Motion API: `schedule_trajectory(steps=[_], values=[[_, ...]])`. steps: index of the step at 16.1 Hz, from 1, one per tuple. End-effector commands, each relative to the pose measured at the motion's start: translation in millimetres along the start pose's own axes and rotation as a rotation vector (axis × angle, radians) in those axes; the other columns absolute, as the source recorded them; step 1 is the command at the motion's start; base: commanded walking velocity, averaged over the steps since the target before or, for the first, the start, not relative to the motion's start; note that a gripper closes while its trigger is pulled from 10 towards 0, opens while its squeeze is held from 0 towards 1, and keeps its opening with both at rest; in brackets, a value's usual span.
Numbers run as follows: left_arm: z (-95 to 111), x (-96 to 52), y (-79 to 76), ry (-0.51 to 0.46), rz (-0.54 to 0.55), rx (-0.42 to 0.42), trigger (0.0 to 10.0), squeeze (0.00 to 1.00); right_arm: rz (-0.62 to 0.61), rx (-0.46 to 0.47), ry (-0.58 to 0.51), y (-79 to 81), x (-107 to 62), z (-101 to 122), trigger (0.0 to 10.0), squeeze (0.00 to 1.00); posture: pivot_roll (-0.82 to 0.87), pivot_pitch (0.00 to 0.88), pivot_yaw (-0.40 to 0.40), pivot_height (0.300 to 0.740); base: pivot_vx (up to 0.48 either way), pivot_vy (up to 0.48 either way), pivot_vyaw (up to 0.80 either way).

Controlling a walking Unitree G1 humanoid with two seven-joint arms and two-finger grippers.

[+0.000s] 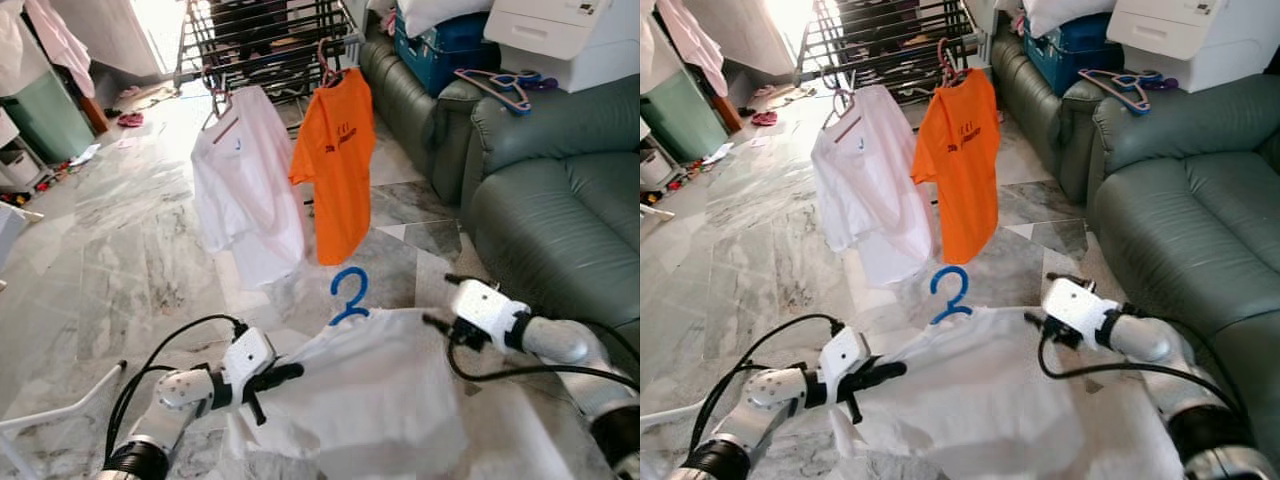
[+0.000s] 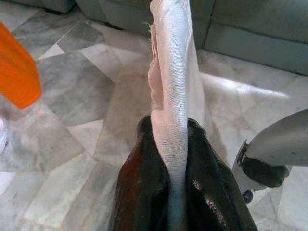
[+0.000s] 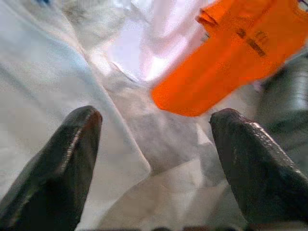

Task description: Hang hanger

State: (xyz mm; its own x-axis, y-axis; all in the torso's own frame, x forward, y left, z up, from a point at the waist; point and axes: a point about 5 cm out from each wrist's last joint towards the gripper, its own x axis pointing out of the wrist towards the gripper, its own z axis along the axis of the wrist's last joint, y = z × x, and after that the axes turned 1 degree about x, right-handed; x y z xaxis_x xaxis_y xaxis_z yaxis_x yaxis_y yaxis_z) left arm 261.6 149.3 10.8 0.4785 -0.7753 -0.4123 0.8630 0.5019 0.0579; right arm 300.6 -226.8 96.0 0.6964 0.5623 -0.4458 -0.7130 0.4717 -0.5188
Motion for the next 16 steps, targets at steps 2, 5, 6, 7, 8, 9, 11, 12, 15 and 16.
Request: schedule_trajectory(steps=[2,5,6,7,8,9,11,12,15,16], values=[[8.5,-3.7,9.9,-0.022,0.02,0.055,1.6,0.0,0.078,0.025,-0.038,-1.8,-4.4,8.8,10.0,1.0,-0.24,0.005,0.13,0.74,0.0,0.0,0.0],[16.1,0.5,6.9,-0.046,-0.019,0.117,1.7,0.0,0.122,0.049,-0.051,-1.0,-3.3,12.5,10.0,1.0,-0.24,0.003,0.127,0.74,0.0,0.0,0.0],[19.5,1.8,6.3,-0.062,-0.027,0.131,1.6,0.0,0.152,0.066,-0.05,1.7,-2.1,12.8,10.0,1.0,-0.24,0.003,0.127,0.74,0.0,0.0,0.0],[20.5,2.2,6.3,-0.066,-0.028,0.134,1.6,0.0,0.163,0.07,-0.049,2.6,-2.1,13.0,10.0,1.0,-0.24,0.003,0.127,0.74,0.0,0.0,0.0],[28.2,3.1,5.3,-0.098,-0.056,0.166,1.5,0.0,0.21,0.073,-0.02,6.0,-1.7,7.8,10.0,1.0,-0.24,0.006,0.125,0.74,0.0,0.0,0.0],[31.6,2.7,3.6,-0.112,-0.083,0.187,1.4,0.0,0.231,0.067,-0.007,6.5,-1.7,5.8,10.0,1.0,-0.23,0.008,0.125,0.74,0.0,0.0,0.0],[36.9,0.4,0.6,-0.13,-0.132,0.228,1.6,0.0,0.261,0.089,-0.014,3.3,0.3,8.1,10.0,1.0,-0.23,0.009,0.125,0.74,0.0,0.0,0.0],[39.7,-0.1,-0.8,-0.138,-0.153,0.247,1.6,0.0,0.277,0.118,-0.02,2.7,2.5,8.9,10.0,1.0,-0.23,0.009,0.126,0.74,0.0,0.0,0.0],[43.9,-0.4,-2.8,-0.146,-0.185,0.266,1.5,0.0,0.346,0.132,-0.001,6.2,5.0,6.0,10.0,1.0,-0.22,0.012,0.126,0.74,0.0,0.0,0.0],[44.3,-0.8,-3.1,-0.143,-0.194,0.271,1.5,0.0,0.375,0.153,-0.006,6.9,5.8,6.5,8.2,1.0,-0.22,0.013,0.127,0.74,0.0,0.0,0.0]])
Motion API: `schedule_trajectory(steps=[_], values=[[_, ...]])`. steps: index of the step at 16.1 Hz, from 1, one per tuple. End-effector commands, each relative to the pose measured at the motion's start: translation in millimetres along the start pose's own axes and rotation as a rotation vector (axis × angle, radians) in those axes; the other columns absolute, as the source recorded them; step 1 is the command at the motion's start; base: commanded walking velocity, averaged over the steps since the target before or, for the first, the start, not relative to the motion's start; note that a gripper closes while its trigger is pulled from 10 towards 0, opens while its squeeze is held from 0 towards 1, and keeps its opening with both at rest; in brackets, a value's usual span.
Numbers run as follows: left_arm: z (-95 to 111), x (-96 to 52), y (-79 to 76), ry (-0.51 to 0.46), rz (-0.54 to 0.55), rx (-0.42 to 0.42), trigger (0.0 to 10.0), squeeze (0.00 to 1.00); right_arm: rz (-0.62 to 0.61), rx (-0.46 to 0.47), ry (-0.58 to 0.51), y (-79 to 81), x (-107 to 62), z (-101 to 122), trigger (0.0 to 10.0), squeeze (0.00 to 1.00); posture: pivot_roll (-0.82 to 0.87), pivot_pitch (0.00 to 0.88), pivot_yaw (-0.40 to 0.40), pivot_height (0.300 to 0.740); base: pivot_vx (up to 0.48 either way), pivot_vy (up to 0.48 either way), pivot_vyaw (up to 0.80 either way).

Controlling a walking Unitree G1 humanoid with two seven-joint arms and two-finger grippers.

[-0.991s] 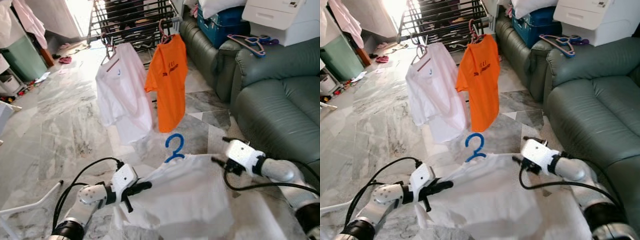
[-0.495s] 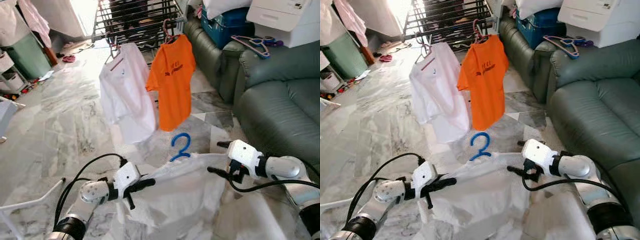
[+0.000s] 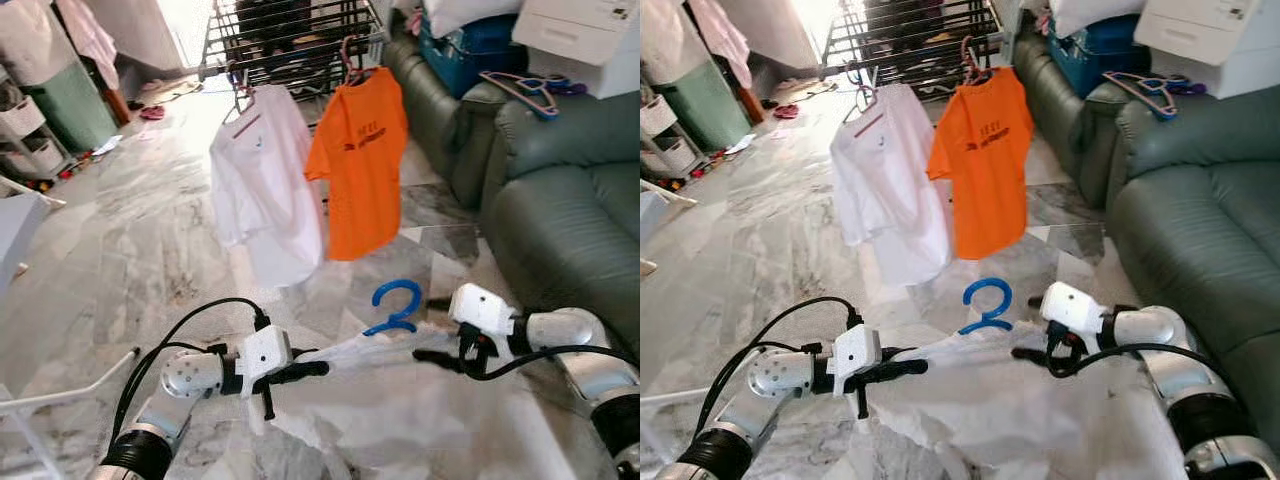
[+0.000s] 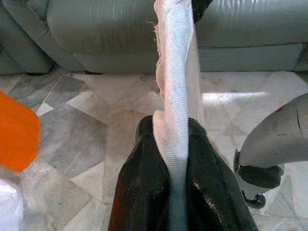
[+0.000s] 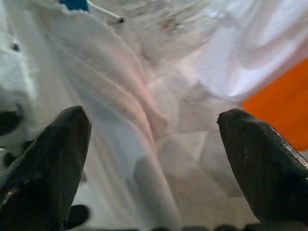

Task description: Hang hanger

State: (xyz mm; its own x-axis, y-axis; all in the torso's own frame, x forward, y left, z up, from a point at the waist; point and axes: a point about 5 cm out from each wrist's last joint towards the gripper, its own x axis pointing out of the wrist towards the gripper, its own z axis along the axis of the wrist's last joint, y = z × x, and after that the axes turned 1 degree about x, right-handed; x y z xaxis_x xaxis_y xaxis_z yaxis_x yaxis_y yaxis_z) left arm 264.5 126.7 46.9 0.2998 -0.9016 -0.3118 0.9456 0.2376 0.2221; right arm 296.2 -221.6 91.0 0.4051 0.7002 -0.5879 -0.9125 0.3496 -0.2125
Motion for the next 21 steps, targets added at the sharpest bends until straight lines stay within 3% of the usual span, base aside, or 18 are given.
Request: schedule_trajectory(steps=[1,3,4,5,6,9,13,21], values=[[2.3,-5.4,3.1,-0.001,0.001,0.017,1.5,0.0,0.035,0.0,-0.022,-1.5,3.5,7.0,0.0,1.0,-0.22,0.014,0.128,0.74,0.0,0.0,0.0],[2.5,-5.7,2.2,0.005,-0.013,0.027,1.6,0.0,0.135,0.034,-0.005,0.8,3.3,6.6,0.0,0.98,-0.22,0.016,0.129,0.74,0.0,0.0,0.0],[3.0,-5.6,2.0,0.005,-0.017,0.028,1.7,0.0,0.171,0.048,0.005,1.6,3.0,5.6,0.0,0.7,-0.22,0.016,0.129,0.74,0.0,0.0,0.0],[3.6,-4.7,1.8,0.004,-0.02,0.028,1.8,0.0,0.212,0.05,0.032,2.5,1.6,3.0,0.0,0.13,-0.22,0.016,0.129,0.74,0.0,0.0,0.0],[3.8,-4.6,1.7,0.004,-0.022,0.029,1.8,0.0,0.227,0.048,0.043,2.9,0.9,2.2,0.0,0.0,-0.22,0.017,0.129,0.74,0.0,0.0,0.0],[1.9,-3.8,-2.1,0.015,-0.048,0.038,2.0,0.0,0.317,0.039,0.114,2.1,-5.2,-0.7,0.0,0.0,-0.22,0.02,0.131,0.74,0.0,0.0,0.0],[-1.6,-7.3,-5.2,0.035,-0.075,0.038,2.4,0.0,0.308,0.038,0.146,-8.1,-11.9,0.0,0.0,0.0,-0.21,0.023,0.135,0.74,0.0,0.0,0.0],[-4.8,-4.9,-11.2,0.038,-0.101,0.047,2.5,0.0,0.388,0.019,0.197,-5.7,-4.3,-0.7,0.0,0.0,-0.21,0.029,0.135,0.74,0.0,0.0,0.0]])
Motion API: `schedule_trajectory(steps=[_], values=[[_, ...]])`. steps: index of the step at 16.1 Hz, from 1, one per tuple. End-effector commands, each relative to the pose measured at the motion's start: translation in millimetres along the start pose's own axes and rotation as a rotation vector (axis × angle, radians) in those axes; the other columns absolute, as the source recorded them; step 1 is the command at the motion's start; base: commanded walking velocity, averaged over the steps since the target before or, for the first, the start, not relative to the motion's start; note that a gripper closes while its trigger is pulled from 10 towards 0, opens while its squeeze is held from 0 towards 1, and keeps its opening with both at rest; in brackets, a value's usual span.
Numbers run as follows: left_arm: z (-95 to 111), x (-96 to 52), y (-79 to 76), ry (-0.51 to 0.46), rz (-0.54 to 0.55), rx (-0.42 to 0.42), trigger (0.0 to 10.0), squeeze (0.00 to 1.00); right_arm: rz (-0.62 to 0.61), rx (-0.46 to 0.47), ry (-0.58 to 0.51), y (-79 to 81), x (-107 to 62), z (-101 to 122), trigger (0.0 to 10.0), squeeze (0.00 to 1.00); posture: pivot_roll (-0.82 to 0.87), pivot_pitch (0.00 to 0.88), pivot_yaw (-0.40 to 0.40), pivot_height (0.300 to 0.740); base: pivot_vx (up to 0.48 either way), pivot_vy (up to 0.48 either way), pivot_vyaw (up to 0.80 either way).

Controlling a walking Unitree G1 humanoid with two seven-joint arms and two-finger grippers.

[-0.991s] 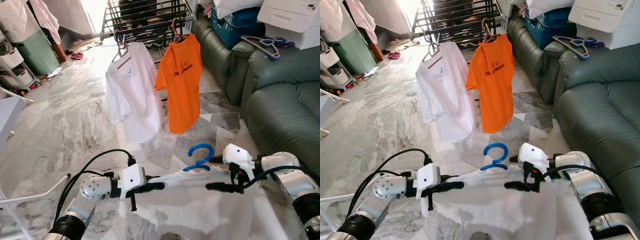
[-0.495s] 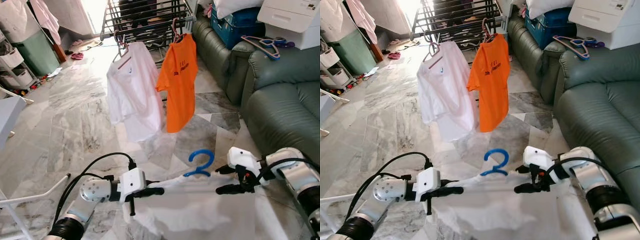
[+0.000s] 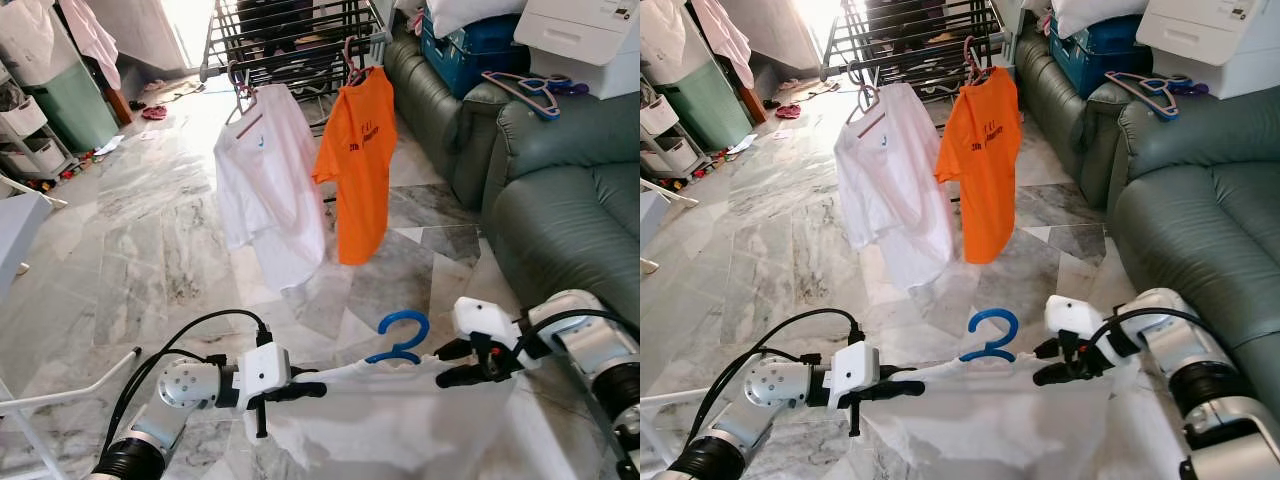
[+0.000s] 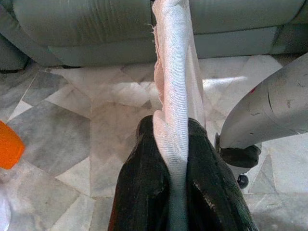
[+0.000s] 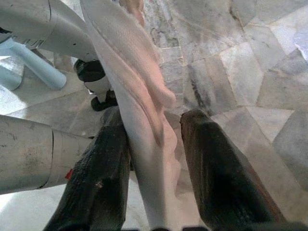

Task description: Hang hanger

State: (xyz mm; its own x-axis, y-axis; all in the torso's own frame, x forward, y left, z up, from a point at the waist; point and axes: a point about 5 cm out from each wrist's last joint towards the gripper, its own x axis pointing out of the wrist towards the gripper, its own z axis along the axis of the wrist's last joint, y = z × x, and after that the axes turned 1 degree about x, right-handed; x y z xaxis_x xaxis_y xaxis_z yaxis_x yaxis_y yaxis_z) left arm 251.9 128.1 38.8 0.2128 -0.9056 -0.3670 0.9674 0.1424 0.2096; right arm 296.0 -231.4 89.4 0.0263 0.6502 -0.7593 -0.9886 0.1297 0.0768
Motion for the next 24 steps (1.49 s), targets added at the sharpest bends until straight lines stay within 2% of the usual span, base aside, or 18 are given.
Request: schedule_trajectory(steps=[1,11,15,16,17,18,19,21,24], values=[[0.1,-1.6,1.1,0.005,-0.003,0.022,2.4,0.0,0.026,-0.032,0.003,-2.3,2.0,7.5,0.0,0.0,-0.21,0.029,0.135,0.74,0.0,0.0,0.0],[-4.7,2.8,-2.8,0.007,-0.003,0.016,2.7,0.0,0.044,-0.021,0.002,0.2,13.6,4.4,0.0,0.0,-0.21,0.027,0.134,0.74,0.0,0.0,0.0],[-4.4,5.8,-0.8,0.005,0.032,0.038,2.5,0.0,0.031,0.015,-0.054,3.7,17.8,1.5,0.0,0.0,-0.21,0.007,0.126,0.74,0.0,0.0,0.0],[-5.1,5.7,1.5,0.012,0.059,0.045,3.1,0.0,0.023,0.028,-0.078,5.4,19.5,0.2,0.0,0.0,-0.21,0.003,0.125,0.74,0.0,0.0,0.0],[-5.8,5.3,3.8,0.018,0.087,0.046,4.6,0.0,0.015,0.036,-0.097,7.0,21.2,-0.9,0.0,0.0,-0.21,0.0,0.124,0.74,0.0,0.0,0.0],[-6.0,4.9,5.7,0.021,0.107,0.051,8.2,0.21,0.006,0.039,-0.106,7.6,22.0,-1.5,0.0,0.0,-0.21,0.0,0.123,0.74,0.0,0.0,0.0],[-7.5,3.7,11.6,0.034,0.172,0.044,10.0,1.0,-0.024,0.054,-0.139,8.4,24.4,-2.1,0.0,0.0,-0.21,0.0,0.121,0.74,0.0,0.0,0.0],[-8.5,-1.3,26.5,0.053,0.326,0.032,10.0,1.0,-0.146,0.096,-0.205,8.9,32.7,-5.6,0.0,0.0,-0.22,0.0,0.12,0.74,0.0,0.0,0.0],[-8.5,-6.2,35.7,0.063,0.397,0.019,10.0,1.0,-0.177,0.12,-0.214,15.9,39.5,-12.6,0.0,0.0,-0.22,0.0,0.122,0.74,0.0,0.0,0.0]])
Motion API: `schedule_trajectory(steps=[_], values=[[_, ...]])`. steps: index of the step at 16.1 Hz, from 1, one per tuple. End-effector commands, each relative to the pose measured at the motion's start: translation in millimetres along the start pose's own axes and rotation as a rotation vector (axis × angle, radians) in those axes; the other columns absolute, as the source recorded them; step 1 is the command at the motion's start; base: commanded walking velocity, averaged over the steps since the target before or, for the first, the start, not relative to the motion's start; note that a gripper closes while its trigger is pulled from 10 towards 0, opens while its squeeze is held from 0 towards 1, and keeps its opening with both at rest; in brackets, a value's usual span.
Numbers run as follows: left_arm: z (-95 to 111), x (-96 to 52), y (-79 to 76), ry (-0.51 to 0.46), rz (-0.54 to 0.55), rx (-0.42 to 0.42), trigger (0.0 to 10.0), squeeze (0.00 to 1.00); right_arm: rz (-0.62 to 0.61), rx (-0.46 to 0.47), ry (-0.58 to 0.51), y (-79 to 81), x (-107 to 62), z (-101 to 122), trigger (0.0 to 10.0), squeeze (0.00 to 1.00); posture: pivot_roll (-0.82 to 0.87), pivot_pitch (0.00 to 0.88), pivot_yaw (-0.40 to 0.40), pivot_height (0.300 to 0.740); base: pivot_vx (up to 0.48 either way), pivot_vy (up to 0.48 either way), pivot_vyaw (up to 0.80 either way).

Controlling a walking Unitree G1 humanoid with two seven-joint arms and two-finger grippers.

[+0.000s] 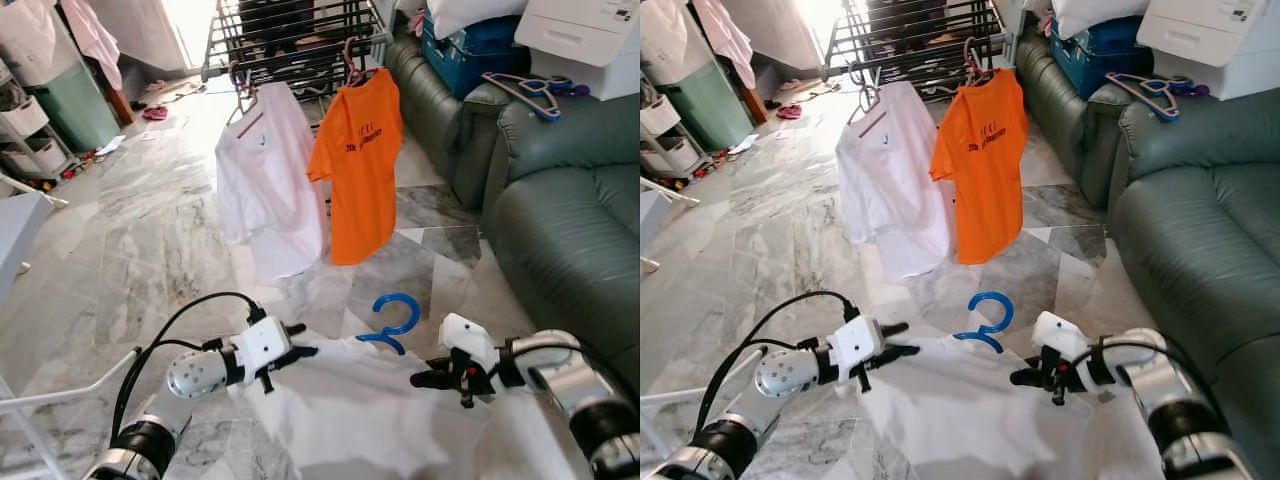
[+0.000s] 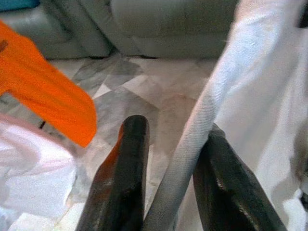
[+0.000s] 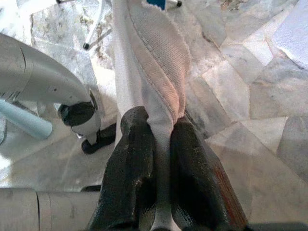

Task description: Hang hanger

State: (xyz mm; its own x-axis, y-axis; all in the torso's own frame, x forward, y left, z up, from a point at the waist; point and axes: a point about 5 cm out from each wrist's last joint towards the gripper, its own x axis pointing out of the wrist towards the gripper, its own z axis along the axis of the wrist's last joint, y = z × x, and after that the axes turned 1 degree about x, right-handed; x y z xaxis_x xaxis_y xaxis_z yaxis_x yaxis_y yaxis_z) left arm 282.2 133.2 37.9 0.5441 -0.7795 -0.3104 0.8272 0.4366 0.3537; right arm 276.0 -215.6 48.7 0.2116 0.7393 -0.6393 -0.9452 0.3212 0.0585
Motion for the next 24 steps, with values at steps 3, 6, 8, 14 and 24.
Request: schedule_trajectory(steps=[3,6,8,14,24], values=[[-1.6,-5.7,17.5,0.018,0.09,-0.031,10.0,1.0,-0.05,0.011,-0.037,3.1,5.4,-0.2,0.0,0.0,-0.23,0.0,0.125,0.74,0.0,0.0,0.0],[-3.0,-4.7,3.6,0.023,-0.071,-0.019,10.0,1.0,-0.043,0.009,-0.034,6.9,7.3,-1.8,0.0,0.0,-0.23,0.0,0.132,0.74,0.0,0.0,0.0],[-7.3,-7.8,-8.7,0.053,-0.225,0.009,10.0,1.0,-0.051,-0.003,-0.016,7.0,5.1,-3.5,0.0,0.0,-0.24,0.0,0.133,0.74,0.0,0.0,0.0],[-1.9,-6.2,11.1,0.029,-0.095,-0.04,10.0,1.0,-0.098,-0.022,0.055,5.4,1.9,-12.3,0.0,0.0,-0.24,0.0,0.14,0.74,0.0,0.0,0.0],[-65.1,-38.1,12.3,0.227,0.664,-0.696,10.0,1.0,-0.64,0.296,-0.015,-2.2,38.1,-24.7,0.0,0.0,-0.24,0.0,0.122,0.74,0.0,0.0,0.0]])
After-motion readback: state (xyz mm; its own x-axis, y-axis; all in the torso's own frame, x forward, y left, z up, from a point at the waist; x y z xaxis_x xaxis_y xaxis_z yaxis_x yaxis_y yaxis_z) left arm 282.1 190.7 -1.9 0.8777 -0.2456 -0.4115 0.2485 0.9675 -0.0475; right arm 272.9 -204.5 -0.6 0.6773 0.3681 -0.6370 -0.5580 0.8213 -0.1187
